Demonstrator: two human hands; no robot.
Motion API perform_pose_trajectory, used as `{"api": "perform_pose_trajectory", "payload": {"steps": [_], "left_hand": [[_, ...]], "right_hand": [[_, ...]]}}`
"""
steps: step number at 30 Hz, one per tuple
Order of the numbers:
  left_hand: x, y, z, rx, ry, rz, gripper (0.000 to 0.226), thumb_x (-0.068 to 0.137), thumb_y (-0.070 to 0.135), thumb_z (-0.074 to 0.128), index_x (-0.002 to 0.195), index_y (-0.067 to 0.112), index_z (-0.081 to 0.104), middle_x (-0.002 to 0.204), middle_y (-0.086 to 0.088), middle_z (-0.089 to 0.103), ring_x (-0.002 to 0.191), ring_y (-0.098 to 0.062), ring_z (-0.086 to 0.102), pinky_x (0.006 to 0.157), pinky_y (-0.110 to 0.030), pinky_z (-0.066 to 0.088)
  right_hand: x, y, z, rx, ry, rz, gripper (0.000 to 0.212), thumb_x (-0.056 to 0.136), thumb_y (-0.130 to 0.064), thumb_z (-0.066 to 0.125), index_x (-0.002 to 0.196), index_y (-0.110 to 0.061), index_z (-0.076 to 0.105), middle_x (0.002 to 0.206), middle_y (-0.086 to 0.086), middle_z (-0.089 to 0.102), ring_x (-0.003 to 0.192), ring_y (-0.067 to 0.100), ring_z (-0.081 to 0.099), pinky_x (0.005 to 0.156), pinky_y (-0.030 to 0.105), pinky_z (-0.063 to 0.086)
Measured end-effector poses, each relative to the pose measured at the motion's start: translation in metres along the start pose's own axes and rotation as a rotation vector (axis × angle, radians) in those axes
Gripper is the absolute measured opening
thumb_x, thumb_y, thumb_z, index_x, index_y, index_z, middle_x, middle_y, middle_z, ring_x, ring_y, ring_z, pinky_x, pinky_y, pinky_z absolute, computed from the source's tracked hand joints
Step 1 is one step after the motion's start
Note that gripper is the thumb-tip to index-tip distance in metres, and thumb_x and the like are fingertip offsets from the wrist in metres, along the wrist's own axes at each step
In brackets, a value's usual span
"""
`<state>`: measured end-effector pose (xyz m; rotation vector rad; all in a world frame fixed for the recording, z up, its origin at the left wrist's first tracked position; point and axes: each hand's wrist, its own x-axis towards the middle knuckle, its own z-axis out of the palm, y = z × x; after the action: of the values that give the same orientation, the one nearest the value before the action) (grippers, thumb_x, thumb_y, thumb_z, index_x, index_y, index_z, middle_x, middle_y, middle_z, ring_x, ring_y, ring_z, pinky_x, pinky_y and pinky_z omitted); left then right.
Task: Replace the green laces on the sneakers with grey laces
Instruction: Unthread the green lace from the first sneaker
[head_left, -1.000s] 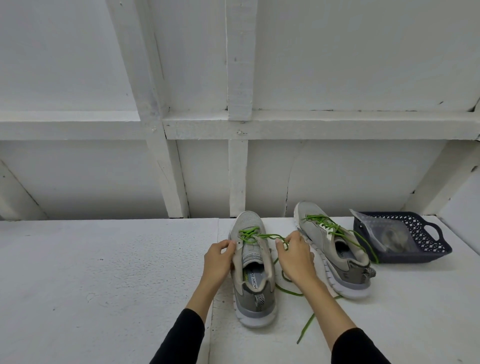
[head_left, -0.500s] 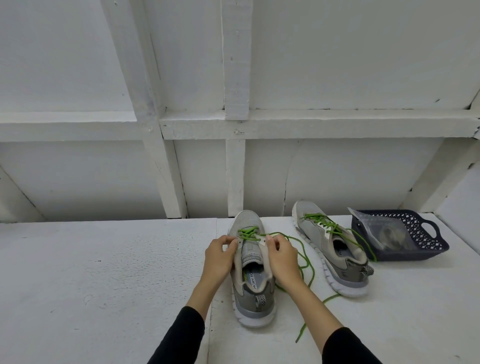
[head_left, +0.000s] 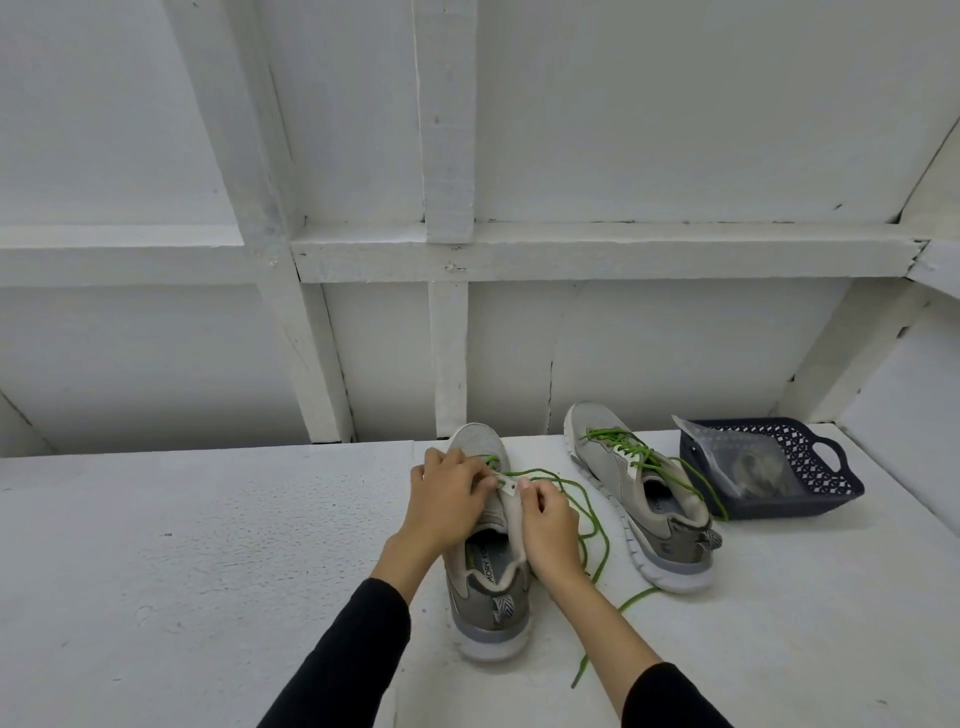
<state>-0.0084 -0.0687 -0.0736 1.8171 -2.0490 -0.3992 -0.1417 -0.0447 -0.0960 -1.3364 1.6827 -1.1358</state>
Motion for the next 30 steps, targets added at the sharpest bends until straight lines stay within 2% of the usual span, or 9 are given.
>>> {"api": "perform_pose_trajectory", "payload": {"steps": [4,8,11,15,18,22,25,28,30], "left_hand": [[-0.005,-0.007,-0.012,-0.861,0.142,-0.313,0.021,0.095,0.023,0.052,0.077,0.021,0.063,0.094,0.001,0.062,0.1,-0.022,0.053,0.081,-0.033,0.044],[-0.018,-0.015,-0.013,-1.196,0.096,-0.669,0.021,0.096,0.013,0.049,0.08,0.016,0.063,0.095,0.002,0.061,0.094,-0.015,0.054,0.078,-0.032,0.042],[-0.02,-0.021,-0.004,-1.134,0.127,-0.687,0.018,0.097,0.016,0.052,0.083,0.018,0.063,0.102,-0.001,0.062,0.103,-0.021,0.055,0.083,-0.032,0.04],[-0.016,-0.01,-0.012,-0.729,0.318,-0.287,0.013,0.097,0.024,0.055,0.107,0.024,0.062,0.118,0.004,0.057,0.116,-0.017,0.049,0.086,-0.024,0.038],[-0.009,-0.001,-0.017,-0.292,0.217,-0.056,0.024,0.098,0.034,0.051,0.119,0.03,0.062,0.126,0.013,0.055,0.124,-0.013,0.038,0.101,-0.036,0.028],[-0.006,0.001,-0.01,0.113,0.023,-0.044,0.029,0.1,0.042,0.043,0.114,0.031,0.066,0.132,0.013,0.051,0.13,-0.018,0.031,0.109,-0.046,0.018],[-0.005,-0.004,0.001,-0.015,0.057,-0.069,0.025,0.1,0.038,0.045,0.101,0.028,0.068,0.124,0.012,0.056,0.124,-0.017,0.038,0.109,-0.046,0.021],[-0.007,-0.002,0.001,-0.501,0.137,-0.128,0.021,0.098,0.026,0.053,0.083,0.022,0.068,0.097,0.008,0.066,0.1,-0.017,0.057,0.093,-0.038,0.043],[-0.011,0.002,-0.003,-0.812,0.206,-0.215,0.024,0.099,0.023,0.052,0.08,0.015,0.065,0.089,0.004,0.07,0.091,-0.016,0.063,0.081,-0.03,0.048]], "right_hand": [[-0.004,0.0,0.001,0.015,0.034,-0.028,0.035,0.102,-0.028,0.045,0.07,-0.014,0.045,0.061,0.0,0.047,0.057,0.011,0.041,0.051,0.018,0.033],[-0.006,-0.001,0.004,-0.002,0.017,-0.068,0.035,0.102,-0.028,0.044,0.068,-0.019,0.043,0.059,-0.002,0.046,0.054,0.009,0.04,0.05,0.018,0.033],[-0.006,-0.001,0.006,-0.014,0.023,-0.083,0.034,0.102,-0.028,0.044,0.069,-0.019,0.043,0.06,-0.002,0.047,0.054,0.01,0.041,0.05,0.019,0.034],[-0.007,0.0,0.005,0.0,0.04,-0.093,0.034,0.101,-0.028,0.045,0.068,-0.018,0.043,0.061,-0.001,0.048,0.054,0.01,0.041,0.05,0.018,0.034],[-0.008,0.0,0.006,0.023,0.072,-0.099,0.036,0.1,-0.029,0.049,0.066,-0.019,0.043,0.058,-0.003,0.047,0.053,0.009,0.04,0.051,0.017,0.035],[-0.009,0.001,0.006,0.03,0.084,-0.099,0.037,0.099,-0.029,0.05,0.064,-0.02,0.042,0.057,-0.003,0.046,0.053,0.009,0.041,0.051,0.017,0.035],[-0.008,0.001,0.006,0.021,0.077,-0.109,0.037,0.1,-0.029,0.049,0.065,-0.019,0.042,0.058,-0.003,0.046,0.053,0.009,0.04,0.051,0.018,0.035],[-0.008,0.001,0.006,0.022,0.084,-0.116,0.037,0.1,-0.028,0.049,0.065,-0.018,0.041,0.058,-0.002,0.045,0.052,0.009,0.039,0.051,0.019,0.035],[-0.008,0.002,0.006,0.02,0.087,-0.124,0.038,0.1,-0.028,0.049,0.065,-0.018,0.041,0.057,-0.002,0.044,0.051,0.009,0.038,0.051,0.019,0.034]]}}
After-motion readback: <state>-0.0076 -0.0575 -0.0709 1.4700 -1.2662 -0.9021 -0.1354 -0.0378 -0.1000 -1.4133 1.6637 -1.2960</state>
